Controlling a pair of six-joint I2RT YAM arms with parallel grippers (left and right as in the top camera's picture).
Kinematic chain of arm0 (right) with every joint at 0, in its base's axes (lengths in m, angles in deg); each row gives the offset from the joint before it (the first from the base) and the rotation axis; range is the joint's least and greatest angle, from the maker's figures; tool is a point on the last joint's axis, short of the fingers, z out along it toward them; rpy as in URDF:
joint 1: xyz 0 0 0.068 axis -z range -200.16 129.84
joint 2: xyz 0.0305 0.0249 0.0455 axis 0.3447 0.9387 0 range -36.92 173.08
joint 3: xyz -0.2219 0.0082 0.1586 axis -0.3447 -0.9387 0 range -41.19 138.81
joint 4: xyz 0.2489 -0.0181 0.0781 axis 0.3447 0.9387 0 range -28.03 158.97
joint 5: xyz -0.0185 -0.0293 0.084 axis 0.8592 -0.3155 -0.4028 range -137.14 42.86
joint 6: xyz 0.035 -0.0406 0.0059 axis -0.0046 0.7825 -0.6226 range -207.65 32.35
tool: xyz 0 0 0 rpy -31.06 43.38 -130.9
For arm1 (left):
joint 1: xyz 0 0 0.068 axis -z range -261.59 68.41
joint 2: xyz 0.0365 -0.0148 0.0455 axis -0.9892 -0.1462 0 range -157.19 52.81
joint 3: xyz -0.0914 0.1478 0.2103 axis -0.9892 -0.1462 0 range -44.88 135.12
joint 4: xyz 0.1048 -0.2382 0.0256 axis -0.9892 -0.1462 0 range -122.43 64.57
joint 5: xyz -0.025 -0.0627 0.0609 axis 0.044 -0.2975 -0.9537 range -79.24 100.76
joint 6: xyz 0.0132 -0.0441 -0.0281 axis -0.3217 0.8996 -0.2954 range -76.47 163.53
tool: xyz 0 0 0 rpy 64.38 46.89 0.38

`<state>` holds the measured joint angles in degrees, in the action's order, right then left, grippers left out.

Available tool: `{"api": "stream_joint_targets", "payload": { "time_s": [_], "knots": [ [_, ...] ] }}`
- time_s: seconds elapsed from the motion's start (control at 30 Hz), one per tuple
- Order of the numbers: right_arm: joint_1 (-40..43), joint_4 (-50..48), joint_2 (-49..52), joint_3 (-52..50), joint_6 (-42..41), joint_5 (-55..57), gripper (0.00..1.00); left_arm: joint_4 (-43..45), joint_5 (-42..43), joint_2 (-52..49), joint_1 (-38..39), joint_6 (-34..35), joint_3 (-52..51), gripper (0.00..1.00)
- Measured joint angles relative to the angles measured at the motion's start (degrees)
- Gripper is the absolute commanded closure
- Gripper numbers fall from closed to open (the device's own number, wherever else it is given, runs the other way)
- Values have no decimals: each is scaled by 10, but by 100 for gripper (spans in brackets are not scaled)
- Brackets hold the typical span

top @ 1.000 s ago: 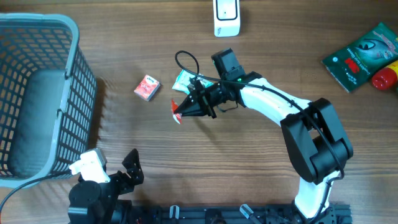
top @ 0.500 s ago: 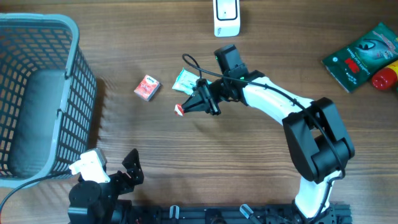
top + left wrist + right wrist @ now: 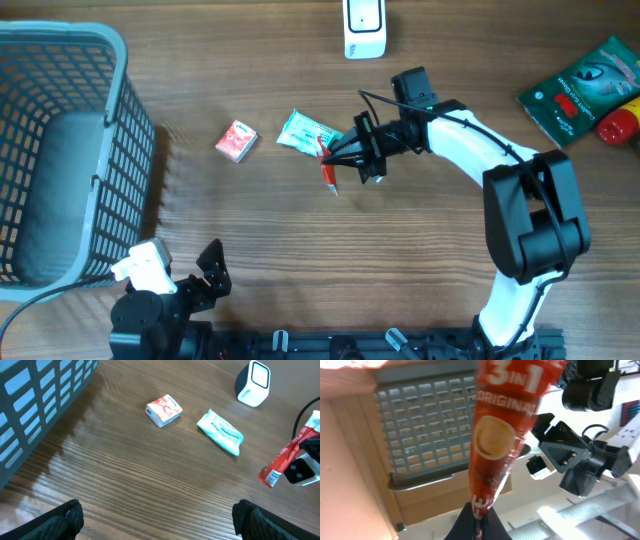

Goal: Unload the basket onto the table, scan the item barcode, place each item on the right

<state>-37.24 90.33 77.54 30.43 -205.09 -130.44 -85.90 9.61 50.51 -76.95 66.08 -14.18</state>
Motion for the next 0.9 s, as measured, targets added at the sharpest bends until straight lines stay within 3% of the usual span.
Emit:
{"api": "stream_joint_targets", "payload": {
  "time_s": [0.17,0.23,0.43,0.6,0.67,0.83,0.9],
  "knots": [
    [4,30,0,0,0,39,95,0,0,0,0,0,0,0],
    [14,129,0,4,-2,83,95,0,0,0,0,0,0,0],
    [75,239,1,1,-2,168,95,0,0,0,0,0,0,0],
    [100,294,1,1,62,191,96,0,0,0,0,0,0,0],
    [104,295,1,1,144,191,96,0,0,0,0,0,0,0],
    [116,362,1,1,519,184,96,0,0,0,0,0,0,0],
    [116,373,1,1,622,184,96,0,0,0,0,0,0,0]
  ]
}}
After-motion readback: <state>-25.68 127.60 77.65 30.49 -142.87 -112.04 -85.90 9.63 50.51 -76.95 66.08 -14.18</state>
